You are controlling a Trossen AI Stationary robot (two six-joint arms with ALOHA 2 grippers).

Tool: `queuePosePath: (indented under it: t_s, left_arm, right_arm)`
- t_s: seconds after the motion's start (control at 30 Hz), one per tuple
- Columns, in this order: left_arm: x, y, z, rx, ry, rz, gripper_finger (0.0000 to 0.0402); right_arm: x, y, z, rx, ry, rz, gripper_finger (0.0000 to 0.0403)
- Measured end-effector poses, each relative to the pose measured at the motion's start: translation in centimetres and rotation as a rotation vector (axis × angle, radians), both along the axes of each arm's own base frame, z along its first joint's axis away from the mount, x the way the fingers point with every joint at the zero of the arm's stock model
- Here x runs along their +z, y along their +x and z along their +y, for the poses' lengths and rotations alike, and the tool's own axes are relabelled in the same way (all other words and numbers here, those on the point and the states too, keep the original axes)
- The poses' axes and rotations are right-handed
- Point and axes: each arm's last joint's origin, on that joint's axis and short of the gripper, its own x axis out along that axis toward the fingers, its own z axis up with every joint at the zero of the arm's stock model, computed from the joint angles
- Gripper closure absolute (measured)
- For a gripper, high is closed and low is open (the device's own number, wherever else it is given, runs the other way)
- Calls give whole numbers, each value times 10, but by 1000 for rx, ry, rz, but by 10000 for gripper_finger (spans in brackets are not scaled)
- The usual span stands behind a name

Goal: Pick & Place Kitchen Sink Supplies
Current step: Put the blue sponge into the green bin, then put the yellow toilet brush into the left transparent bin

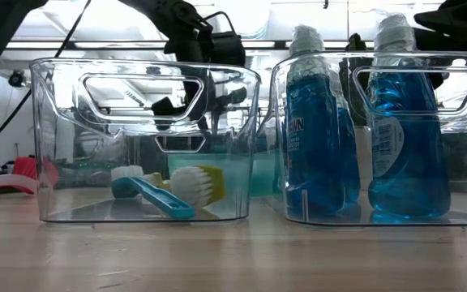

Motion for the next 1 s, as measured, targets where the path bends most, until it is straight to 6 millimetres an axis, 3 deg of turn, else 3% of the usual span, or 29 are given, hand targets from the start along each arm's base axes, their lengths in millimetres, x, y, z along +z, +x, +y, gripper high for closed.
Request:
queuePosePath:
  t_s: [0.5,0.8,1.0]
  left_arm:
    - [0,-1,-1,-20,-9,-1,312]
    - [37,-17,-9,-108,78,-57,292]
    - [58,-46,-21,-112,152,74,291]
  right_arm:
    - [0,0,0,0,0,0,321]
    - [0,0,0,0,0,0,320]
    - [0,0,0,0,0,0,332]
